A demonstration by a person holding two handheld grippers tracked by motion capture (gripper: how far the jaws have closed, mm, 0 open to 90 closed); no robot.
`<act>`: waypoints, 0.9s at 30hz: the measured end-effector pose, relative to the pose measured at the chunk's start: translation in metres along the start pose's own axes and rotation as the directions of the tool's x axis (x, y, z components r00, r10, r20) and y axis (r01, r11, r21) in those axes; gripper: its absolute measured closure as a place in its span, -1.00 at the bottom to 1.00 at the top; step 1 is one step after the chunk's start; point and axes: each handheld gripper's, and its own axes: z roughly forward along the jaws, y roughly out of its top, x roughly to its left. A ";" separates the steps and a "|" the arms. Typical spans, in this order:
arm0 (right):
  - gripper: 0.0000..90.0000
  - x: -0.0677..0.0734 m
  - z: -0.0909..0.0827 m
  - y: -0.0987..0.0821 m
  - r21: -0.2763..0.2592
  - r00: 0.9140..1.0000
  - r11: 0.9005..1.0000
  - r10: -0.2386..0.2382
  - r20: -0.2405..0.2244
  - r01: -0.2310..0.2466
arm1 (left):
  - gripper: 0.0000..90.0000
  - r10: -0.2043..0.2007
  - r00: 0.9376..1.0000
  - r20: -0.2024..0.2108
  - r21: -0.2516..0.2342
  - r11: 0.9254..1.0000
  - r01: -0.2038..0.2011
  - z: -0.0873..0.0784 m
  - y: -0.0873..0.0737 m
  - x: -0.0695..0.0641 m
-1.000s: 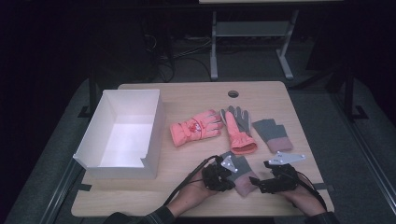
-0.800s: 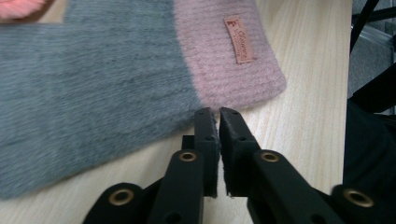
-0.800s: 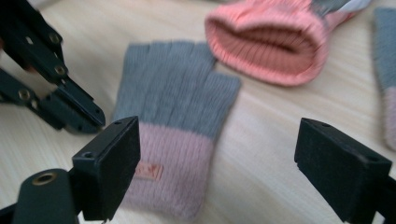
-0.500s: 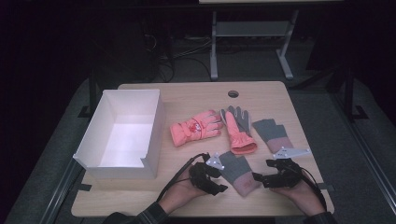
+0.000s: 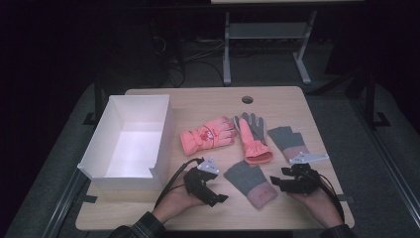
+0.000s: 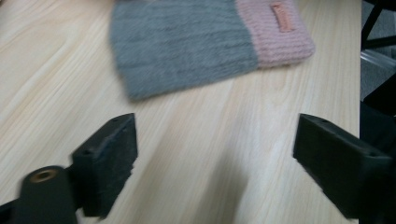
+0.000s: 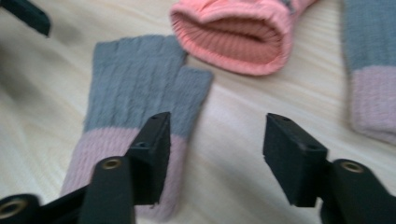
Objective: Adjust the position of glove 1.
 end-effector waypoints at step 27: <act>0.27 -0.064 0.015 0.054 -0.034 0.985 0.995 0.093 0.146 -0.089 | -0.70 -0.042 0.997 -0.071 -0.067 0.997 0.038 -0.022 -0.028 0.015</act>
